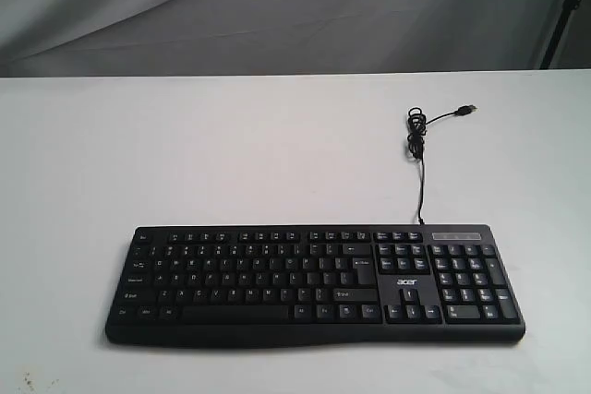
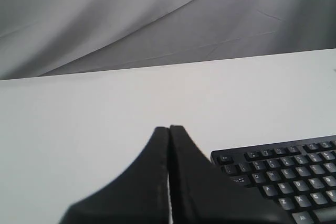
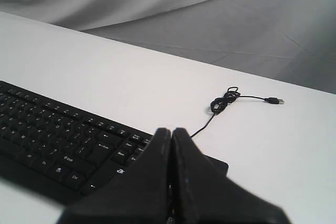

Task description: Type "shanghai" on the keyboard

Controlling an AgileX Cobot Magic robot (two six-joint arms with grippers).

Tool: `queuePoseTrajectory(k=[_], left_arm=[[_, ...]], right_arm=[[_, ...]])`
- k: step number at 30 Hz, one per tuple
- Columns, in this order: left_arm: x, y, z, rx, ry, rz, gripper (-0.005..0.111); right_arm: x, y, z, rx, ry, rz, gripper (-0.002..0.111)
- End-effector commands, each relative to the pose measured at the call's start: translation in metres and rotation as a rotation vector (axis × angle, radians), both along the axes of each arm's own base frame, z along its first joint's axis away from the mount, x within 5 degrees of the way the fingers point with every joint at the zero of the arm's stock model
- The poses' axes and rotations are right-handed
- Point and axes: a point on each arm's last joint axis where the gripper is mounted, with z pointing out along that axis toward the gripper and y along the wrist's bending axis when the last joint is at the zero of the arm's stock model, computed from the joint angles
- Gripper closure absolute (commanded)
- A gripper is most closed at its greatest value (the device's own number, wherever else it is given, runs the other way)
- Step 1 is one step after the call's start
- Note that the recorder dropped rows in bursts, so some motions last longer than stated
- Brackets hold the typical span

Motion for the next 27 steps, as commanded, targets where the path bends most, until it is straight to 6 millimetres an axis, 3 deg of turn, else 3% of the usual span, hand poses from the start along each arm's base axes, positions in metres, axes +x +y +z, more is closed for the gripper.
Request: queuePoseTrajectory(k=[1, 24, 27], left_arm=[[0.000, 0.000, -0.001, -0.002, -0.002, -0.003, 0.107], [0.000, 0.000, -0.001, -0.002, -0.002, -0.003, 0.107], [0.000, 0.000, -0.001, -0.002, -0.002, -0.003, 0.107]], right_arm=[[0.000, -0.001, -0.001, -0.011, -0.005, -0.006, 0.108], [0.000, -0.001, -0.002, -0.015, 0.005, -0.004, 0.108], [-0.003, -0.001, 0.018, 0.000, -0.036, -0.001, 0.108]])
